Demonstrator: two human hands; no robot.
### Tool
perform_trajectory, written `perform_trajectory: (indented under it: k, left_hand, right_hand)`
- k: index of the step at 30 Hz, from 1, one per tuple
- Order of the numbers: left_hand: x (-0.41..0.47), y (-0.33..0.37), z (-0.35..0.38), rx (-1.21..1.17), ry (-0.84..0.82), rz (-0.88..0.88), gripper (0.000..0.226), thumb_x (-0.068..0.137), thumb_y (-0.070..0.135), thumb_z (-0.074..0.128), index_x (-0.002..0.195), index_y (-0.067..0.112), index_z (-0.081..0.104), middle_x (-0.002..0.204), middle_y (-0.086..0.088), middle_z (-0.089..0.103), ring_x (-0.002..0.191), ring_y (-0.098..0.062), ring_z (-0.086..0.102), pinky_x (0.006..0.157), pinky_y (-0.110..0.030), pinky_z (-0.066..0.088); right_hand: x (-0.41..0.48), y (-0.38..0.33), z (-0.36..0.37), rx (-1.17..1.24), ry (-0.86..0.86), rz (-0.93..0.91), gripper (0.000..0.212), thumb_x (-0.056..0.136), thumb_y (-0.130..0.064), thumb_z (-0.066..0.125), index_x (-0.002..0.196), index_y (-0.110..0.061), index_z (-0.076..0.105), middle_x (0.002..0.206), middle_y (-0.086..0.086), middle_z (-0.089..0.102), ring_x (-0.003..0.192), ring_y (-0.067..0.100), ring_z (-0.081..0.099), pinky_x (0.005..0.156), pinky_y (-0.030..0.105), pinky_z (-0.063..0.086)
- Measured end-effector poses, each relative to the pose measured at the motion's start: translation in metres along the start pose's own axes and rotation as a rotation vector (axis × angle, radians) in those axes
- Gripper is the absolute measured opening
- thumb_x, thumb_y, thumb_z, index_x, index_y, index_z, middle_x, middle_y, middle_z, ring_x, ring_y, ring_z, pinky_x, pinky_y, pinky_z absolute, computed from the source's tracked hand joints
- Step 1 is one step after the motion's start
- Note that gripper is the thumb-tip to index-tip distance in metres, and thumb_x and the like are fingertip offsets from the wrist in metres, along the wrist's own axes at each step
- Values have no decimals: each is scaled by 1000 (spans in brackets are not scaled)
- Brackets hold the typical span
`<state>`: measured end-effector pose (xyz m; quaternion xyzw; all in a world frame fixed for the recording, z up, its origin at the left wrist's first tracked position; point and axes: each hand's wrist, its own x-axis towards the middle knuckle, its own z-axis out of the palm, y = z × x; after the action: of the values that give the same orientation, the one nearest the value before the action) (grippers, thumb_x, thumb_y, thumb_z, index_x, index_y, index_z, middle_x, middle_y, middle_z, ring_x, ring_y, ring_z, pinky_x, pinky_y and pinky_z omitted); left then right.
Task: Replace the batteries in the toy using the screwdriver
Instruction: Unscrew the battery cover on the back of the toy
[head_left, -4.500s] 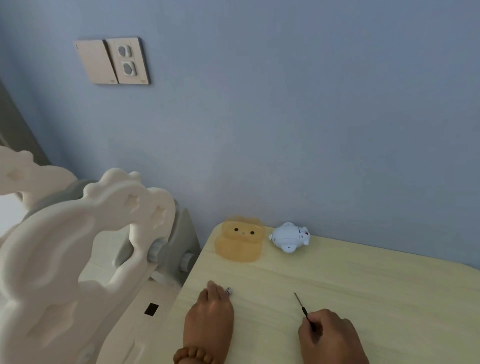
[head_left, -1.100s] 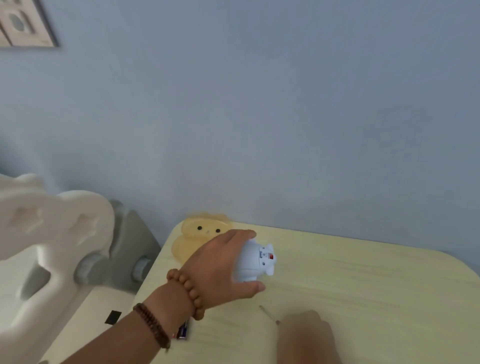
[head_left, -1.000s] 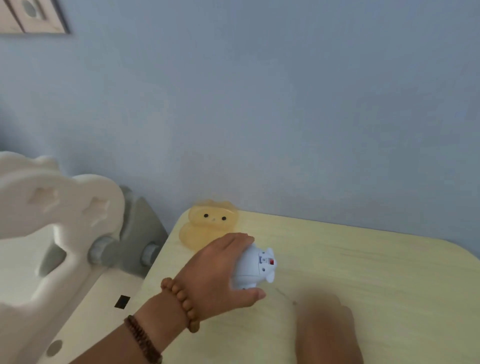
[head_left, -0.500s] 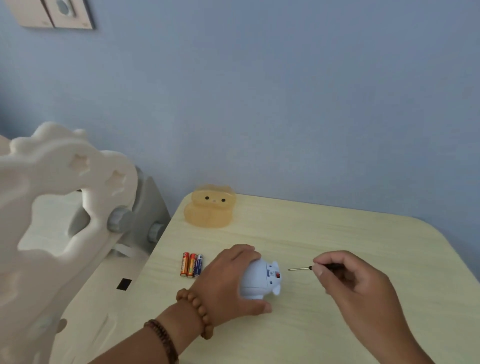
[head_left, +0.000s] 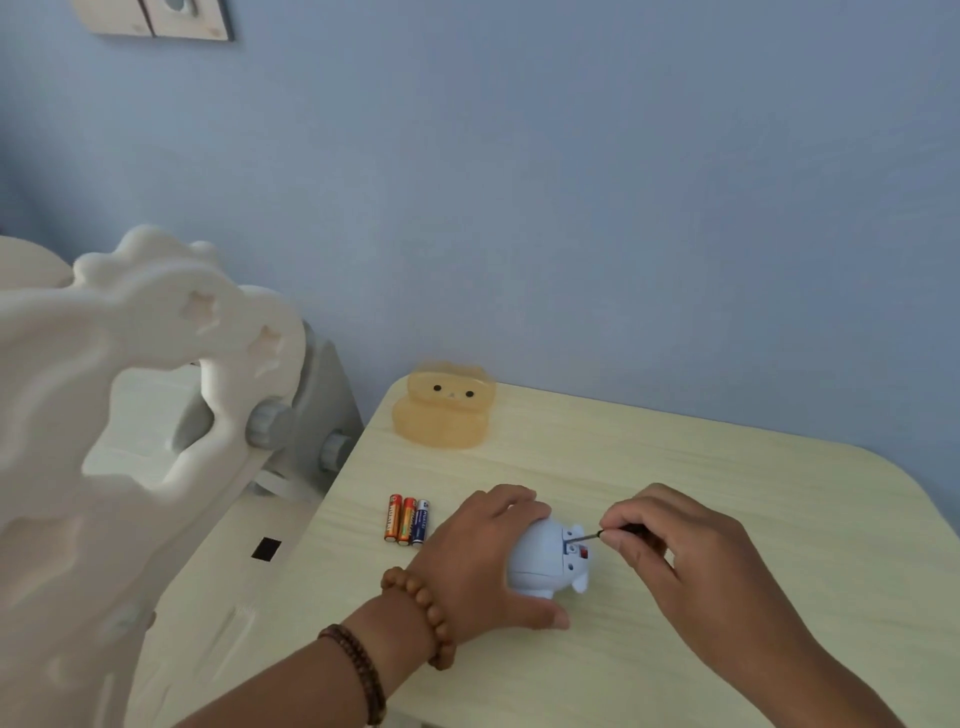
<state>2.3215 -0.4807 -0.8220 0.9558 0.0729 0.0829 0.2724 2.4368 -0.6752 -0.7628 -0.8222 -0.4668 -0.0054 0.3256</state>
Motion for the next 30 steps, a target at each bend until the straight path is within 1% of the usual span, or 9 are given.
perform_trajectory:
  k: [7, 13, 16, 19, 22, 24, 26, 28, 30]
  left_hand:
    - [4, 1, 4, -5, 10, 14, 95, 61, 71, 75, 141, 30, 43, 147, 14, 33, 130, -7, 35, 108, -34, 40]
    - [8, 5, 10, -12, 27, 20, 96, 58, 72, 75, 139, 30, 45, 146, 14, 34, 127, -7, 35, 107, -32, 39]
    - [10, 6, 10, -6, 15, 25, 96, 58, 71, 76, 140, 31, 44, 146, 13, 33, 126, -8, 34, 107, -29, 38]
    - [9, 8, 9, -3, 10, 31, 95, 59, 70, 77, 140, 33, 43, 146, 15, 32, 123, -7, 34, 104, -25, 37]
    - [9, 9, 10, -31, 6, 16, 95, 60, 70, 76, 140, 32, 43, 147, 15, 32, 125, -7, 34, 106, -26, 36]
    - [8, 10, 11, -51, -1, 8, 96, 59, 71, 76, 141, 32, 42, 148, 16, 31, 128, -6, 34, 109, -29, 37]
    - [8, 10, 12, -52, -4, 9, 96, 60, 71, 75, 141, 33, 41, 149, 18, 30, 129, -5, 33, 109, -27, 36]
    - [10, 10, 12, -50, -6, 16, 97, 60, 72, 75, 142, 34, 41, 149, 20, 29, 130, -3, 31, 110, -24, 33]
    - [11, 10, 12, -57, -12, 18, 98, 60, 73, 74, 143, 35, 40, 149, 22, 27, 130, -1, 29, 109, -19, 29]
  right_hand:
    - [-1, 7, -7, -71, -78, 19, 16, 92, -20, 69, 82, -32, 65, 80, -18, 59, 72, 4, 56, 65, 18, 42]
    - [24, -11, -18, -413, -226, -132, 11, 100, -34, 53, 91, -32, 58, 90, -13, 56, 77, 8, 54, 60, 25, 43]
    - [39, -21, -20, -633, -382, -111, 34, 105, -48, 31, 97, -22, 51, 94, -6, 52, 86, 18, 62, 60, 32, 40]
    - [43, -20, -19, -697, -445, -95, 41, 103, -56, 22, 89, -22, 40, 87, -6, 45, 75, 22, 56, 57, 32, 37]
    - [41, -20, -27, -524, -508, -6, 26, 104, -49, 27, 98, -29, 42, 93, -10, 51, 75, 14, 53, 64, 31, 44]
    - [40, -21, -35, -455, -563, 41, 9, 104, -33, 35, 96, -33, 38, 86, -13, 48, 68, 12, 48, 58, 25, 36]
    - [40, -19, -37, -498, -577, 32, 13, 104, -27, 39, 92, -32, 37, 85, -12, 49, 64, 13, 46, 55, 23, 32]
    - [41, -18, -35, -585, -555, -15, 11, 104, -31, 40, 94, -28, 40, 91, -10, 54, 69, 16, 49, 60, 30, 40]
    - [40, -18, -29, -656, -531, -39, 21, 105, -39, 35, 91, -24, 38, 88, -7, 50, 73, 22, 50, 63, 37, 40]
